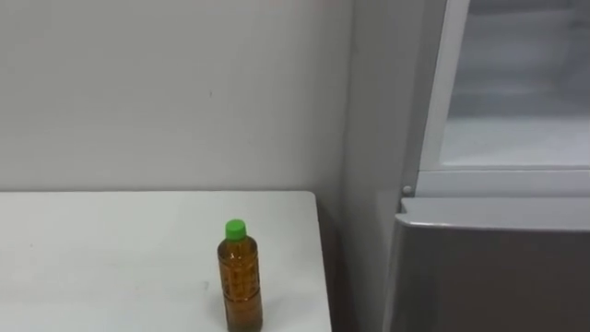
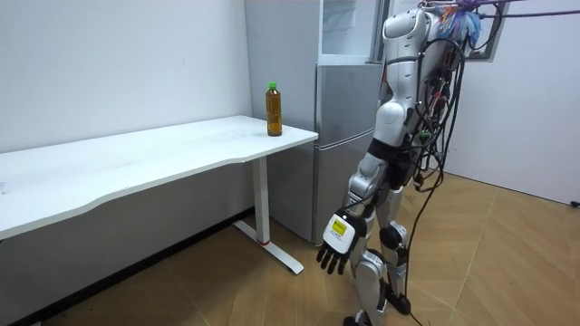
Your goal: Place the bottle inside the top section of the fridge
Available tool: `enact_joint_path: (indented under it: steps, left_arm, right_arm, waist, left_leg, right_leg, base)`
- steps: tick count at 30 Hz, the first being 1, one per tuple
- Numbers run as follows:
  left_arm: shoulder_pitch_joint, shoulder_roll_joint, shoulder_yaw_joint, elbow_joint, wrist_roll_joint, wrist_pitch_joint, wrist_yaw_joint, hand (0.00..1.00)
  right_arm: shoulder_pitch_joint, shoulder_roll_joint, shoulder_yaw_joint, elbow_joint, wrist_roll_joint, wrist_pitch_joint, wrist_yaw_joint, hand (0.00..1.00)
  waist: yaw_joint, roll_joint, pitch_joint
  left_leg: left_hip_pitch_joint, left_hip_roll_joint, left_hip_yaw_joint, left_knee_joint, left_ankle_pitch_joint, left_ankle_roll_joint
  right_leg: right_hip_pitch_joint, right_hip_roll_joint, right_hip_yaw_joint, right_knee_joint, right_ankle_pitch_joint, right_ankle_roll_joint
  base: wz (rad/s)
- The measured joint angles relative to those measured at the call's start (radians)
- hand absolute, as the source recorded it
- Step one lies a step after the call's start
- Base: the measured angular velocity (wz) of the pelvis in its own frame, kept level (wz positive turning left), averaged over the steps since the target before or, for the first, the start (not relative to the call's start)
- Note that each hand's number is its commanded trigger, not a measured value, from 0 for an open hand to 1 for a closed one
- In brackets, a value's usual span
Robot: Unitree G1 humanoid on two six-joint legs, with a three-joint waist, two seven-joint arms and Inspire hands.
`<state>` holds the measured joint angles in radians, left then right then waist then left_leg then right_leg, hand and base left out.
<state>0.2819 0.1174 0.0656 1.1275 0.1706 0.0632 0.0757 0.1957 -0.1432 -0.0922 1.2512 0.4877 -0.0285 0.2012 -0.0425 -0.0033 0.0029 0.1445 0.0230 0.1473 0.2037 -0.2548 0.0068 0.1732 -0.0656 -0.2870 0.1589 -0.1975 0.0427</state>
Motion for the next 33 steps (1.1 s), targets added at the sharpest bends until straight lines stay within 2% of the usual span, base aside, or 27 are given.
enact_joint_path:
  steps: [9, 15, 23, 25, 28, 30, 33]
  left_arm:
    - [-0.024, 0.003, -0.013, 0.032, 0.021, 0.000, -0.005, 0.00]
    - [-0.018, 0.005, -0.029, 0.031, 0.022, -0.014, -0.007, 0.00]
    - [-0.004, 0.008, -0.017, 0.024, 0.021, -0.065, -0.019, 0.00]
    - [0.006, 0.008, -0.016, -0.002, 0.024, -0.069, -0.020, 0.00]
    - [0.016, 0.008, -0.010, -0.024, 0.043, -0.078, -0.022, 0.00]
    - [0.018, 0.008, -0.011, -0.031, 0.056, -0.078, -0.022, 0.00]
    - [0.012, 0.012, -0.025, -0.040, 0.060, -0.076, -0.023, 0.00]
  right_arm:
    - [-0.014, -0.001, 0.007, -0.002, 0.000, 0.000, 0.006, 0.00]
    - [-0.012, -0.010, 0.051, -0.038, 0.054, 0.000, 0.014, 0.00]
    - [0.007, -0.009, 0.103, -0.324, 0.052, -0.014, 0.073, 0.00]
    - [0.020, -0.010, 0.121, -0.436, 0.052, -0.016, 0.078, 0.00]
    - [0.016, -0.008, 0.142, -0.517, 0.044, -0.051, 0.106, 0.00]
    - [0.019, -0.008, 0.153, -0.565, 0.013, -0.049, 0.109, 0.00]
    - [0.029, -0.010, 0.183, -0.697, 0.011, -0.045, 0.111, 0.00]
  waist:
    - [-0.005, 0.003, 0.0014]
    - [0.009, 0.006, 0.0014]
    - [0.025, 0.004, 0.0021]
    - [0.025, 0.003, 0.0015]
    - [0.032, -0.001, -0.0017]
    - [0.048, -0.004, -0.0009]
    - [0.050, -0.002, -0.0034]
  left_leg:
    - [-0.016, 0.002, -0.003, 0.001, 0.000, 0.000]
    - [-0.023, 0.005, 0.012, 0.008, 0.000, 0.000]
    - [-0.037, 0.006, 0.015, 0.033, -0.007, 0.002]
    - [-0.050, 0.006, 0.013, 0.037, -0.007, 0.002]
    - [-0.053, 0.006, 0.010, 0.039, -0.006, 0.001]
    - [-0.054, 0.006, 0.010, 0.045, -0.007, 0.001]
    - [-0.065, 0.006, 0.004, 0.052, -0.007, 0.001]
  right_leg:
    - [-0.019, 0.000, -0.003, 0.015, 0.000, 0.000]
    - [-0.046, 0.000, 0.012, 0.035, -0.001, -0.003]
    - [-0.054, -0.003, 0.014, 0.047, -0.008, -0.006]
    - [-0.063, -0.003, 0.011, 0.047, -0.009, -0.006]
    - [-0.064, -0.002, 0.009, 0.046, -0.009, -0.006]
    - [-0.064, -0.004, 0.007, 0.046, -0.009, -0.006]
    - [-0.070, -0.005, -0.001, 0.046, -0.009, -0.006]
  base:
    - [0.00]
    - [-0.08]
    - [-0.02]
    - [0.05]
    - [0.04]
    - [0.00]
    - [0.06]
